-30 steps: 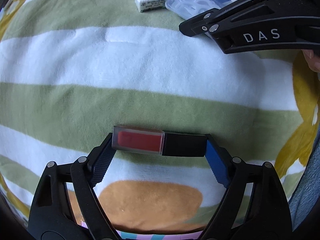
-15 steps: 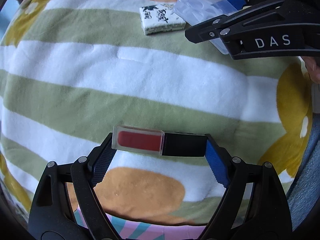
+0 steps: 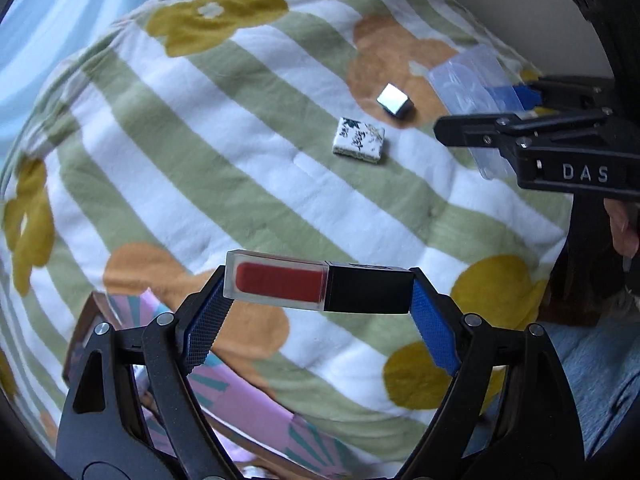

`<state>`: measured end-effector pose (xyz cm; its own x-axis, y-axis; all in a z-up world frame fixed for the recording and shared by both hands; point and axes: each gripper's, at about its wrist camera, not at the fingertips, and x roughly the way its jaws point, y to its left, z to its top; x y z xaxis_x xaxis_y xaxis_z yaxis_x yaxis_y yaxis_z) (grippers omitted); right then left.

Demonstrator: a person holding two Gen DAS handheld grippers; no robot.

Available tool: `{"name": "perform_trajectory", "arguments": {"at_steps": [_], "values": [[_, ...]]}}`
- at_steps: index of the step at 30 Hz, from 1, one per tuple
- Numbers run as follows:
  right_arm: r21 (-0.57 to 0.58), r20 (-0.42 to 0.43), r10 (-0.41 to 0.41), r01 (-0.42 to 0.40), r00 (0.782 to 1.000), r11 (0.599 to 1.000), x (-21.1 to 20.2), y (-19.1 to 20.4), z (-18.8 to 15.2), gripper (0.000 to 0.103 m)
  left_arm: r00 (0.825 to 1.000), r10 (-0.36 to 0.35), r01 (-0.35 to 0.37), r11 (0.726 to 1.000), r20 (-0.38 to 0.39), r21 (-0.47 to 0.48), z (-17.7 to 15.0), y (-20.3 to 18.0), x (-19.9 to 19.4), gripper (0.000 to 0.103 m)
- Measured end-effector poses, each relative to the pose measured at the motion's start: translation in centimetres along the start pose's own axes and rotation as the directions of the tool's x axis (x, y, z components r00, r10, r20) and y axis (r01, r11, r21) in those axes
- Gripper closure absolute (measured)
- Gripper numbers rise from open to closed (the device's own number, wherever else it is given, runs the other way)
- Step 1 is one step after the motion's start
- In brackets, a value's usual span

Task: Organize objects
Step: 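Lift the lipstick and clear floss case and carry both over the cardboard box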

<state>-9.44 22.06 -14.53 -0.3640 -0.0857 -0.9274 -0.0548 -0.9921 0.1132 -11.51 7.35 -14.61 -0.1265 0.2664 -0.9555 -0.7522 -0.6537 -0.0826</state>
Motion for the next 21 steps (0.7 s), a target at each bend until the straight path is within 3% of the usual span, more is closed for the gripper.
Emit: {"name": "perform_trajectory", "arguments": {"at_steps": [4, 12, 17, 21], "values": [[-0.069, 0.013, 0.025, -0.024, 1.0, 0.997, -2.8, 0.3, -0.7, 0.052, 0.997, 0.041, -0.027, 0.981, 0.068, -0.19, -1.0, -0.5, -3.5, 0.019], [-0.181, 0.028, 0.065, -0.059, 0.998, 0.982, -6.9, 0.2, -2.0, 0.052, 0.978, 0.157, -0.073, 0.877, 0.139, -0.475, -3.1, -3.1, -7.8, 0.019], [-0.236, 0.043, 0.074, -0.062, 0.996, 0.97, -8.5, -0.1, -3.1, 0.052, 0.962, 0.228, -0.099, 0.809, 0.154, -0.579, -4.4, -5.3, -9.4, 0.019], [-0.258, 0.042, 0.077, -0.063, 0.996, 0.964, -9.0, -0.6, -4.0, 0.052, 0.955, 0.243, -0.095, 0.792, 0.169, -0.603, -5.3, -7.0, -9.9, 0.019]]}}
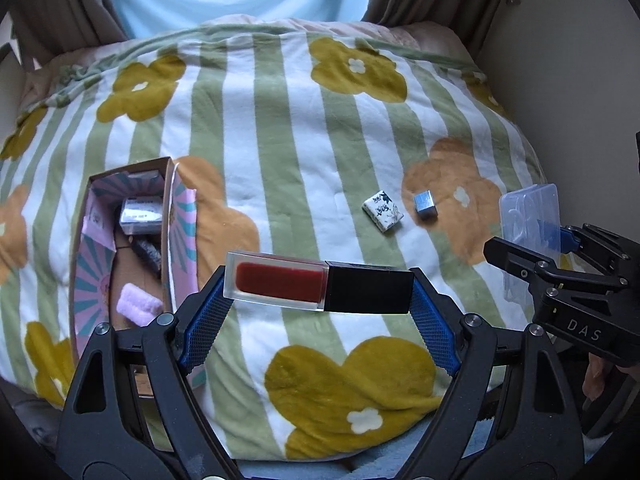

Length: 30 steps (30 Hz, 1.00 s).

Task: Organize objects
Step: 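Lift the lipstick and clear floss case and carry both over the cardboard box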

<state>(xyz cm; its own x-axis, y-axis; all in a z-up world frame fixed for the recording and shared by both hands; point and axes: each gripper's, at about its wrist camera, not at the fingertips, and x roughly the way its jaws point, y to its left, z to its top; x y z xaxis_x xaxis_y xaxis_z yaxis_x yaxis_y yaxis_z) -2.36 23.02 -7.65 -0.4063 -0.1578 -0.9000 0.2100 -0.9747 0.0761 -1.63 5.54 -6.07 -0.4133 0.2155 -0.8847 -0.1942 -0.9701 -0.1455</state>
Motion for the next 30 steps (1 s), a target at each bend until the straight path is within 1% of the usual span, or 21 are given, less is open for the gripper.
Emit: {"name": "perform_trajectory", "arguments": {"at_steps": [6, 12, 15, 20, 25, 30], "values": [[-0.02, 0.001, 0.011, -0.011, 1.0, 1.0, -0.2, 0.6, -0.3, 0.052, 1.0, 0.015, -0.015, 1.0, 0.009, -0.016, -1.2, 0.1, -0.8, 0.019], [-0.061, 0.014, 0.037, -0.036, 0.999, 0.997, -0.3, 3.0, 0.8, 0.052, 0.998, 0.049, -0.048, 0.998, 0.03, -0.037, -1.5, 2.0, -2.3, 0.019], [-0.085, 0.014, 0.056, -0.055, 0.998, 0.995, 0.1, 4.8, 1.5, 0.052, 0.996, 0.079, -0.077, 0.996, 0.038, -0.049, -1.8, 3.7, -3.2, 0.019], [-0.131, 0.008, 0.091, -0.089, 0.996, 0.987, 0.9, 8.6, 3.0, 0.052, 0.992, 0.122, -0.119, 0.99, 0.03, -0.077, -2.4, 7.1, -4.3, 0.019], [-0.177, -0.003, 0.122, -0.121, 0.992, 0.977, 2.0, 12.8, 4.5, 0.052, 0.988, 0.155, -0.154, 0.982, 0.006, -0.106, -3.4, 11.0, -4.8, 0.019], [-0.224, -0.022, 0.147, -0.148, 0.989, 0.963, 3.8, 17.0, 6.0, 0.052, 0.984, 0.177, -0.179, 0.977, -0.032, -0.116, -4.6, 14.9, -4.3, 0.019]]}}
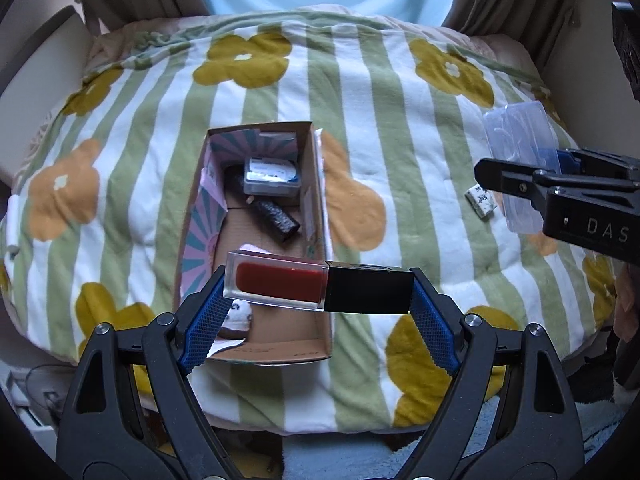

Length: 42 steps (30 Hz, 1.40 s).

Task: Organize objects
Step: 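Lift the lipstick and clear floss case and carry both over the cardboard box, then lower both items into the box and open the left and right tools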

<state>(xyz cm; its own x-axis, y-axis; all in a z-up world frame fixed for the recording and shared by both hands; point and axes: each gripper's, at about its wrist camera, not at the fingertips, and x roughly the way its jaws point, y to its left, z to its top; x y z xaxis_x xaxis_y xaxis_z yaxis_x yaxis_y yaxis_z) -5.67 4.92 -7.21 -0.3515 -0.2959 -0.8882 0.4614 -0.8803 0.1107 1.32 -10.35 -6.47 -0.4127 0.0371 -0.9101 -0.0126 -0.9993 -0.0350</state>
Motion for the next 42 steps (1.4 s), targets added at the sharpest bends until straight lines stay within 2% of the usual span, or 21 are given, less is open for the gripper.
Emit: {"name": "perform_trajectory", "arguments": {"at_steps": [5, 10, 17, 22, 30, 32, 33, 34, 36, 37, 39, 42], "values": [[-0.056, -0.025, 0.021, -0.023, 0.999, 0.998, 3.3, 3.5, 2.1, 0.052, 0.999, 0.026, -0.025, 1.0, -0.043, 0.008, -1.0, 3.4, 2.3, 0.019], [-0.17, -0.053, 0.007, -0.016, 0.999, 0.985, 7.8, 7.1, 4.0, 0.052, 0.995, 0.031, -0.027, 0.999, -0.091, 0.039, -2.3, 5.9, 5.6, 0.019], [-0.229, -0.122, 0.039, -0.066, 0.992, 0.971, 14.9, 10.3, 5.9, 0.052, 0.988, 0.001, 0.015, 0.995, -0.153, 0.1, -3.5, 7.5, 10.4, 0.019], [-0.248, -0.189, 0.051, -0.098, 0.981, 0.964, 19.6, 12.0, 6.1, 0.052, 0.984, -0.02, 0.045, 0.989, -0.175, 0.141, -4.0, 7.7, 12.9, 0.019], [-0.267, -0.226, 0.058, -0.119, 0.973, 0.956, 21.8, 13.6, 5.7, 0.052, 0.982, -0.021, 0.06, 0.977, -0.19, 0.203, -5.0, 7.4, 14.1, 0.019], [-0.242, -0.222, 0.091, -0.146, 0.971, 0.959, 21.9, 13.6, 5.9, 0.052, 0.98, -0.018, 0.061, 0.974, -0.197, 0.219, -5.1, 7.1, 14.1, 0.018], [-0.218, -0.225, 0.112, -0.162, 0.968, 0.962, 21.9, 13.5, 6.1, 0.047, 0.98, -0.019, 0.064, 0.972, -0.197, 0.225, -5.1, 7.1, 14.1, 0.011], [-0.192, -0.228, 0.128, -0.174, 0.965, 0.966, 21.9, 13.4, 6.2, 0.03, 0.981, -0.029, 0.074, 0.971, -0.194, 0.228, -5.1, 7.0, 13.9, 0.004], [-0.151, -0.218, 0.153, -0.188, 0.964, 0.97, 21.8, 13.0, 6.5, 0.006, 0.981, -0.058, 0.1, 0.968, -0.183, 0.229, -5.0, 6.9, 13.5, 0.0], [-0.136, -0.207, 0.168, -0.198, 0.964, 0.971, 21.6, 12.8, 6.6, 0.001, 0.982, -0.063, 0.105, 0.966, -0.179, 0.236, -4.9, 6.7, 13.2, 0.0], [-0.117, -0.199, 0.189, -0.215, 0.962, 0.97, 21.3, 12.5, 6.7, 0.001, 0.984, -0.056, 0.098, 0.963, -0.17, 0.252, -4.8, 6.5, 13.0, 0.0], [-0.104, -0.18, 0.181, -0.202, 0.967, 0.974, 21.0, 12.2, 6.6, 0.001, 0.985, -0.047, 0.091, 0.96, -0.167, 0.266, -4.7, 6.1, 12.8, 0.0]]}}
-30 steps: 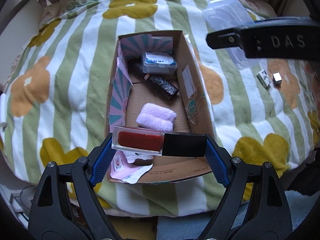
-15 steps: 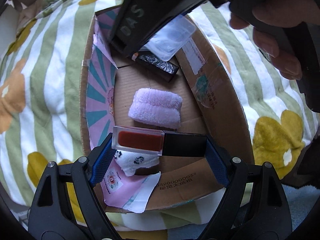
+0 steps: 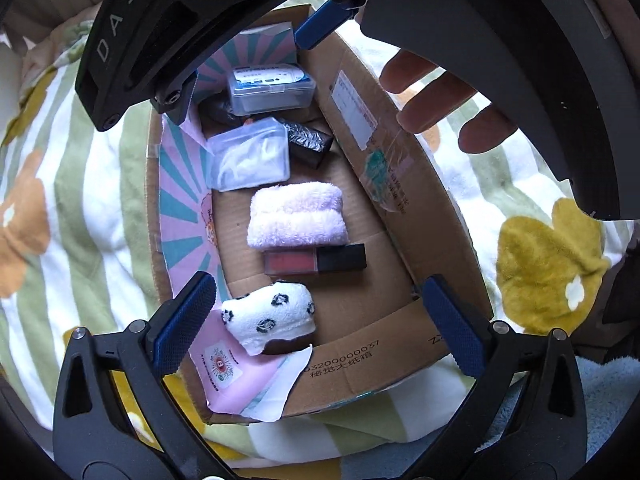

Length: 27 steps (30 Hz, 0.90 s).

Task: Organize objects
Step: 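Lower both items into the box and open the left and right tools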

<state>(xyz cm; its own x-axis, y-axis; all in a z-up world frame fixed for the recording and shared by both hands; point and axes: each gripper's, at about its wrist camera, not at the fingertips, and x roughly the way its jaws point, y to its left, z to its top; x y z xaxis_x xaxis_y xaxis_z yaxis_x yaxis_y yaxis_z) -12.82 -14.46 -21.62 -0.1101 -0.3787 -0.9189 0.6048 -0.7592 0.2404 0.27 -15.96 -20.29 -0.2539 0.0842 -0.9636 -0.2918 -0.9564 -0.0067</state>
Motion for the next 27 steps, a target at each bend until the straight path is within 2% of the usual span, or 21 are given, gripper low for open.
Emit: {"name": "perform_trajectory", "arguments": {"at_steps": [13, 20, 27], "values": [[-0.001, 0.019, -0.035, 0.035, 0.999, 0.999, -1.0, 0.1, -0.4, 0.001, 0.999, -0.045, 0.045, 0.998, -0.001, -0.034, -0.1, 0.2, -0.7, 0.0], [0.02, 0.05, -0.035, 0.034, 0.998, 0.999, -3.9, -0.1, -0.2, 0.001, 0.999, -0.03, 0.032, 0.997, 0.028, -0.067, 0.4, 0.4, -3.2, 0.0], [0.019, 0.074, -0.066, 0.065, 0.995, 0.998, -8.5, -0.1, -0.9, 0.001, 0.998, -0.018, 0.023, 0.996, 0.061, -0.087, 0.8, -0.4, -6.2, 0.0]]}}
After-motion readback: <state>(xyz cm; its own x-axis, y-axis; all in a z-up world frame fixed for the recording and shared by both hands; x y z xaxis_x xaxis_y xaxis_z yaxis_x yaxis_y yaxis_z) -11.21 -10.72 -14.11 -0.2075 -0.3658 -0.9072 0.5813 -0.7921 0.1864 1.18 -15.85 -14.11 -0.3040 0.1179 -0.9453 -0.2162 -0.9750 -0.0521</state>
